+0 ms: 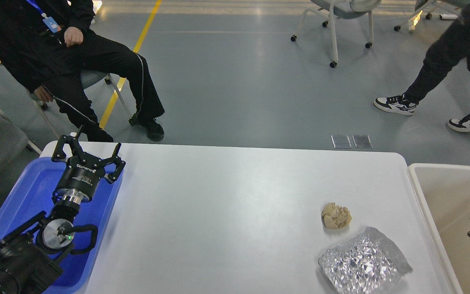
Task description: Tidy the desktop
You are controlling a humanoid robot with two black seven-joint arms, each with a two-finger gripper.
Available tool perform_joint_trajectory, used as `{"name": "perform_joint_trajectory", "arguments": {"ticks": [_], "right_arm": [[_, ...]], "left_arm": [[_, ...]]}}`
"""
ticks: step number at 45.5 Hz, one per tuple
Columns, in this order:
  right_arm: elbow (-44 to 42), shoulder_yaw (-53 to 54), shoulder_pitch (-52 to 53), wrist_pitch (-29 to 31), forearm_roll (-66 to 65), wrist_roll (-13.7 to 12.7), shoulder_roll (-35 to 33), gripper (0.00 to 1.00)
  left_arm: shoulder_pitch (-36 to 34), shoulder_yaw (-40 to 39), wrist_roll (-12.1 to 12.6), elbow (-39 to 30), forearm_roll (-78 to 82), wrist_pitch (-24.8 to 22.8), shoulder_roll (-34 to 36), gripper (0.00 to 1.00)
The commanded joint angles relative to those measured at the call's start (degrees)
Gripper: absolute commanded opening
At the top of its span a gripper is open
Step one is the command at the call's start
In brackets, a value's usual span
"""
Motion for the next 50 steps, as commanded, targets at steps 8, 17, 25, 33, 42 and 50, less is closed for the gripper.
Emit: {"name": "perform_joint_trajectory", "arguments": {"ticks": [8, 17, 25, 33, 42, 50], "right_arm": [[21.67, 22.27, -11.7, 6.53, -16.35, 2.91, 5.15, 1.0], [28.44, 22.98, -13.37, 6.62, -18.3, 9.07, 10.51, 1.0], [30.29, 19.73, -13.29, 6.62, -20.67, 9.33, 14.91, 1.0], [29.77, 19.47, -11.79, 6.62, -25.06, 10.38, 18.07, 1.0], [27.22, 19.2, -9.6, 6.35, -25.5, 11.79, 19.57, 1.0], [23.44, 19.2, -6.78, 6.35, -25.59, 12.84, 20.19, 1.0]], "left_arm": [[0.0, 0.0, 0.0, 0.04, 0.0, 0.0, 0.0, 1.0], [0.0, 0.0, 0.0, 0.04, 0.0, 0.0, 0.0, 1.0], [0.0, 0.0, 0.0, -0.04, 0.0, 0.0, 0.0, 1.0], [0.0, 0.0, 0.0, -0.04, 0.0, 0.0, 0.0, 1.0], [0.0, 0.0, 0.0, -0.05, 0.0, 0.0, 0.0, 1.0], [0.0, 0.0, 0.0, 0.04, 0.0, 0.0, 0.0, 1.0]]}}
